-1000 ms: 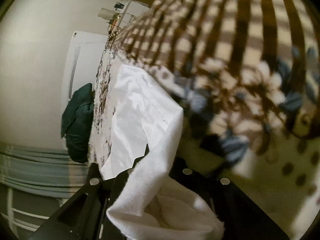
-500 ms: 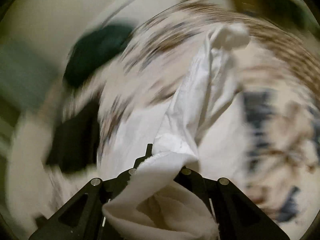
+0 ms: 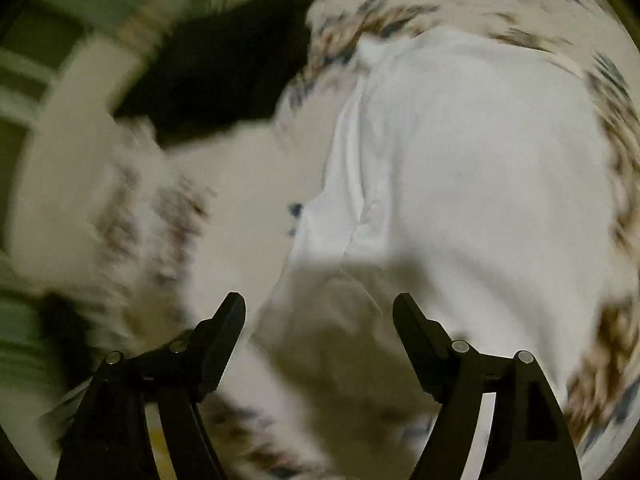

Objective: Fold small clothes

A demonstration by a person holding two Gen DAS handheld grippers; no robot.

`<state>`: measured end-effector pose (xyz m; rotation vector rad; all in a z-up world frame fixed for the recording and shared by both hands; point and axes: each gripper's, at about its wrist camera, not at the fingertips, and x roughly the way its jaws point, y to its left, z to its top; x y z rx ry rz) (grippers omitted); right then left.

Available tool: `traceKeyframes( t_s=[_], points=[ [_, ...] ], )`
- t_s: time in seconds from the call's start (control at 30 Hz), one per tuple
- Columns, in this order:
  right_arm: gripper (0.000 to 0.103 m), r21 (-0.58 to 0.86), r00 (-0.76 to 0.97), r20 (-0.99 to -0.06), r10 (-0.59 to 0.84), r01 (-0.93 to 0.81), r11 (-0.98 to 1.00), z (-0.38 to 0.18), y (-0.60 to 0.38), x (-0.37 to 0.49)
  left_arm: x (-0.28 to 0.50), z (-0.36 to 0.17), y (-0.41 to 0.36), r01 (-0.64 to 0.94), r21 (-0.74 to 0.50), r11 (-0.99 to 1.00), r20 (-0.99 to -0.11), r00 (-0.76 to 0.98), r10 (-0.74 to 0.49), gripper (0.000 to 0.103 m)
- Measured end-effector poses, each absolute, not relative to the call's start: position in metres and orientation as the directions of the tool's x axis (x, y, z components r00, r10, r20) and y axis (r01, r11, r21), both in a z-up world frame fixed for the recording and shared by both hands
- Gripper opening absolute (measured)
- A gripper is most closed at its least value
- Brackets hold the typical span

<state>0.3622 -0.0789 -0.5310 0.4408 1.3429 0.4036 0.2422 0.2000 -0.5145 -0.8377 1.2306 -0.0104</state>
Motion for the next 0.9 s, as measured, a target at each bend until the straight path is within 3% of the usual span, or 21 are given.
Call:
traceKeyframes(
  t_s=[0.1, 0.23, 0.43, 0.5, 0.53, 0.57, 0.63, 0.7, 0.77, 0.9],
  points=[
    [0.082, 0.519, 0.228, -0.845, 0.484, 0.129, 0.845, -0.516, -0.143, 0.344, 0.260, -0.510, 0.176, -0.353, -0.594, 0.723, -0.800, 0.350, -0.487, 0.050],
    [0.082, 0.513, 0.211, -0.859, 0.467, 0.352, 0.783, -0.547, -0.221, 0.320, 0.288, -0.537, 0.137, -0.318, -0.596, 0.737, -0.802, 0.272, -0.531, 0.050],
    [0.082, 0.645, 0.175, -0.715, 0.677, 0.540, 0.541, -0.634, -0.241, 0.303, 0.292, -0.586, 0.123, -0.368, -0.559, 0.743, -0.827, 0.176, -0.534, 0.050],
    [0.075, 0.633, 0.138, -0.701, 0.700, 0.573, 0.521, -0.655, -0.234, 0.294, 0.287, -0.584, 0.124, -0.348, -0.559, 0.753, -0.828, 0.179, -0.531, 0.050],
    [0.058, 0.610, 0.095, -0.713, 0.695, 0.574, 0.547, -0.660, -0.229, 0.290, 0.284, -0.581, 0.124, -0.332, -0.551, 0.766, -0.834, 0.173, -0.525, 0.050],
    [0.052, 0.590, 0.073, -0.736, 0.673, 0.557, 0.585, -0.660, -0.224, 0.286, 0.281, -0.579, 0.124, -0.320, -0.549, 0.772, -0.835, 0.169, -0.523, 0.050],
    [0.052, 0.573, 0.057, -0.762, 0.645, 0.526, 0.629, -0.657, -0.221, 0.277, 0.276, -0.578, 0.125, -0.317, -0.557, 0.768, -0.830, 0.166, -0.533, 0.050],
    [0.052, 0.614, 0.108, -0.729, 0.676, 0.540, 0.576, -0.652, -0.229, 0.269, 0.273, -0.577, 0.126, -0.322, -0.573, 0.753, -0.818, 0.172, -0.549, 0.050],
    [0.066, 0.648, 0.173, -0.703, 0.690, 0.555, 0.521, -0.649, -0.243, 0.261, 0.272, -0.580, 0.124, -0.335, -0.587, 0.737, -0.808, 0.181, -0.561, 0.050],
    [0.067, 0.660, 0.209, -0.698, 0.684, 0.557, 0.504, -0.659, -0.254, 0.267, 0.277, -0.586, 0.118, -0.331, -0.606, 0.724, -0.795, 0.228, -0.562, 0.047]
  ],
)
